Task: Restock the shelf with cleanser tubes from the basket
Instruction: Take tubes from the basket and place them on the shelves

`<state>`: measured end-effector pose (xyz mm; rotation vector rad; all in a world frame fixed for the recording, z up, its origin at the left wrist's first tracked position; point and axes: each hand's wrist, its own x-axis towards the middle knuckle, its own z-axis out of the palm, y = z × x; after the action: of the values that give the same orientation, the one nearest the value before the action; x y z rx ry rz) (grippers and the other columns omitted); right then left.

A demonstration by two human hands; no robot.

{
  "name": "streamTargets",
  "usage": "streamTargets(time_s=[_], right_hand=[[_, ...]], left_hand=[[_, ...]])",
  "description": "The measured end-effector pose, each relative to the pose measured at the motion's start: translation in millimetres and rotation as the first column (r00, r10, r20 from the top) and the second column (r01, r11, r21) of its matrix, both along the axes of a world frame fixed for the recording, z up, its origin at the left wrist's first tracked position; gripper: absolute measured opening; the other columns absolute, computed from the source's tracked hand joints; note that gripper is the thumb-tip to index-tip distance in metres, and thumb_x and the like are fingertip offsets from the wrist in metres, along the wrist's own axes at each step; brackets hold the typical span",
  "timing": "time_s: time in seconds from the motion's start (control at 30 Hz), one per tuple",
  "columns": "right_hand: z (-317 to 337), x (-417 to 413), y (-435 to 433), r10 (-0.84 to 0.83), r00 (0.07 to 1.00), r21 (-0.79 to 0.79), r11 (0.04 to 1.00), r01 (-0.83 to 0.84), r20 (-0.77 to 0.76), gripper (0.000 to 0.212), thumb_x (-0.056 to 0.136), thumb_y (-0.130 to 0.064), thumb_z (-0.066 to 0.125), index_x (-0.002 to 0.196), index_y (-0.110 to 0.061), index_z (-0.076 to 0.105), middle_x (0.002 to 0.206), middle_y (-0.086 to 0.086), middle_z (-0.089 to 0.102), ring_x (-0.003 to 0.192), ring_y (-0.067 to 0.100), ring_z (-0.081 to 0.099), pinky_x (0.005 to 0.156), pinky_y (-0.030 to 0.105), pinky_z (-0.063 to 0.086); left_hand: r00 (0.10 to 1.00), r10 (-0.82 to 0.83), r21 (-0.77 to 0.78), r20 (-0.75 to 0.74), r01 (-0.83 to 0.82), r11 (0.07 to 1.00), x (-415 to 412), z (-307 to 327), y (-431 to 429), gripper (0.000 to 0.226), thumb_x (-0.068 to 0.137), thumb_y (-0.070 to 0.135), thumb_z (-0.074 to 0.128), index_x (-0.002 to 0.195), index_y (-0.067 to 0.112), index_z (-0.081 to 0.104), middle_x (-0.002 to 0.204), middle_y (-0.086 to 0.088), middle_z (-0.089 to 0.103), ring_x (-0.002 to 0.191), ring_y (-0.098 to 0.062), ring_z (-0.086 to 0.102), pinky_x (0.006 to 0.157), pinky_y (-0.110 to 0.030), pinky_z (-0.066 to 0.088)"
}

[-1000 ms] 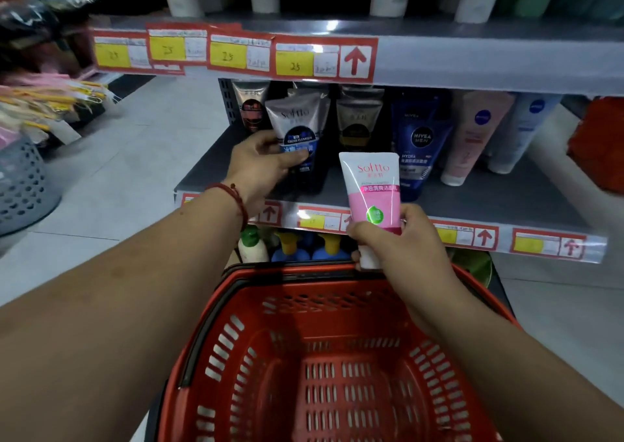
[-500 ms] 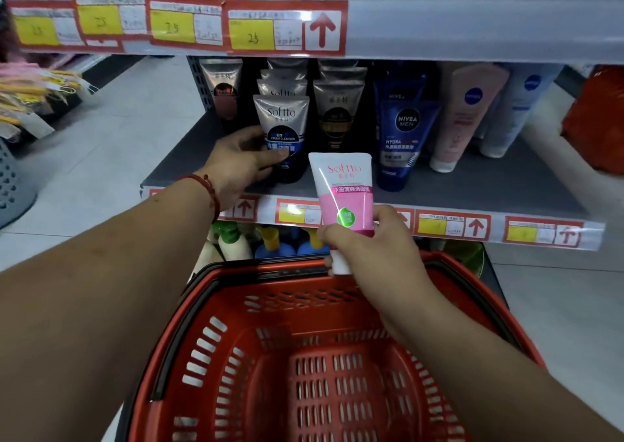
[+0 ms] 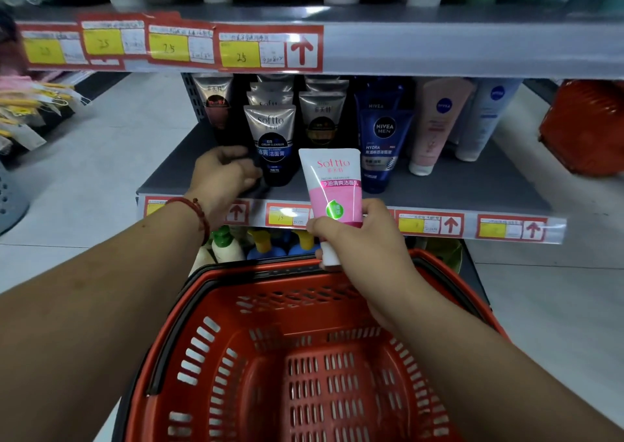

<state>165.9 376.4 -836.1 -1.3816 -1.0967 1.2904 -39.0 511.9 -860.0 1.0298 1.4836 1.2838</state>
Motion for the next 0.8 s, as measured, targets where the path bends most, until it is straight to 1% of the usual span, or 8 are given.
streamTargets(time_s=[0.07, 0.13, 0.23, 0.37, 0.47, 0.57, 0.63, 0.8], right_hand=[[8, 2, -8, -0.012, 1.000, 0.028, 1.000, 0.011, 0.013, 0.035, 0.084, -0.022, 0.078, 0.108, -0.025, 0.053, 0.101, 0.005, 0.067, 0.087, 0.027, 0.072, 0.073, 0.042, 0.061], [15, 2, -18, -0.030, 0.999, 0.053, 0.998, 0.028, 0.032, 0.036, 0.082, -0.023, 0.079, 0.108, -0.024, 0.054, 0.101, 0.005, 0.067, 0.089, 0.029, 0.072, 0.074, 0.042, 0.061], [23, 6, -40, -0.068, 0.996, 0.074, 0.995, 0.064, 0.055, 0.038, 0.080, -0.022, 0.081, 0.107, -0.022, 0.056, 0.100, 0.007, 0.069, 0.090, 0.034, 0.072, 0.075, 0.048, 0.060], [36, 16, -74, -0.105, 0.988, 0.097, 0.991, 0.094, 0.116, 0.036, 0.079, -0.021, 0.081, 0.106, -0.021, 0.058, 0.097, 0.011, 0.070, 0.079, 0.028, 0.071, 0.073, 0.049, 0.059], [47, 23, -93, -0.117, 0.982, 0.109, 0.989, 0.101, 0.147, 0.037, 0.079, -0.024, 0.082, 0.106, -0.024, 0.057, 0.096, 0.008, 0.070, 0.088, 0.031, 0.071, 0.076, 0.048, 0.060], [60, 31, -105, -0.121, 0.984, 0.134, 0.986, 0.103, 0.129, 0.036, 0.082, -0.023, 0.081, 0.108, -0.024, 0.057, 0.097, 0.005, 0.069, 0.084, 0.021, 0.071, 0.073, 0.035, 0.060], [73, 34, -111, -0.113, 0.985, 0.171, 0.981, 0.090, 0.130, 0.036, 0.083, -0.022, 0.081, 0.108, -0.023, 0.055, 0.095, 0.002, 0.068, 0.075, 0.011, 0.066, 0.064, 0.024, 0.055], [104, 42, -107, -0.116, 0.981, 0.268, 0.961, 0.072, 0.153, 0.036, 0.083, -0.023, 0.080, 0.105, -0.029, 0.053, 0.095, -0.003, 0.066, 0.077, 0.008, 0.062, 0.064, 0.021, 0.051]], left_hand=[[1.000, -0.008, -0.020, 0.006, 0.008, 1.000, 7, 5, -19, 0.033, 0.086, -0.003, 0.070, 0.119, 0.004, 0.064, 0.086, -0.006, 0.071, 0.068, -0.014, 0.066, 0.062, -0.024, 0.055], [0.997, -0.069, -0.062, 0.029, 0.071, 0.996, 20, 14, -44, 0.028, 0.088, 0.000, 0.071, 0.115, 0.002, 0.066, 0.067, -0.001, 0.063, 0.051, -0.010, 0.051, 0.052, -0.023, 0.047], [0.976, -0.207, -0.095, 0.061, 0.212, 0.973, 39, 35, -87, 0.018, 0.090, 0.007, 0.071, 0.108, 0.004, 0.071, 0.082, -0.008, 0.067, 0.063, -0.016, 0.060, 0.063, -0.028, 0.054], [0.946, -0.304, -0.078, 0.115, 0.313, 0.946, 49, 66, -133, 0.020, 0.091, 0.012, 0.071, 0.109, 0.004, 0.072, 0.093, -0.009, 0.073, 0.071, -0.020, 0.067, 0.063, -0.027, 0.056], [0.905, -0.373, -0.034, 0.204, 0.388, 0.921, 54, 92, -158, 0.027, 0.093, 0.022, 0.071, 0.115, 0.007, 0.073, 0.110, -0.011, 0.076, 0.087, -0.023, 0.072, 0.071, -0.030, 0.058], [0.833, -0.505, 0.027, 0.226, 0.513, 0.858, 64, 120, -177, 0.033, 0.096, 0.026, 0.067, 0.123, 0.007, 0.070, 0.117, -0.011, 0.075, 0.108, -0.026, 0.073, 0.092, -0.038, 0.058], [0.813, -0.551, 0.040, 0.189, 0.554, 0.831, 74, 136, -187, 0.031, 0.096, 0.022, 0.067, 0.122, 0.005, 0.069, 0.114, -0.013, 0.076, 0.108, -0.029, 0.073, 0.099, -0.043, 0.056], [0.794, -0.589, 0.078, 0.153, 0.584, 0.808, 95, 164, -195, 0.025, 0.091, 0.012, 0.071, 0.113, -0.001, 0.070, 0.104, -0.017, 0.077, 0.093, -0.027, 0.077, 0.079, -0.030, 0.063]])
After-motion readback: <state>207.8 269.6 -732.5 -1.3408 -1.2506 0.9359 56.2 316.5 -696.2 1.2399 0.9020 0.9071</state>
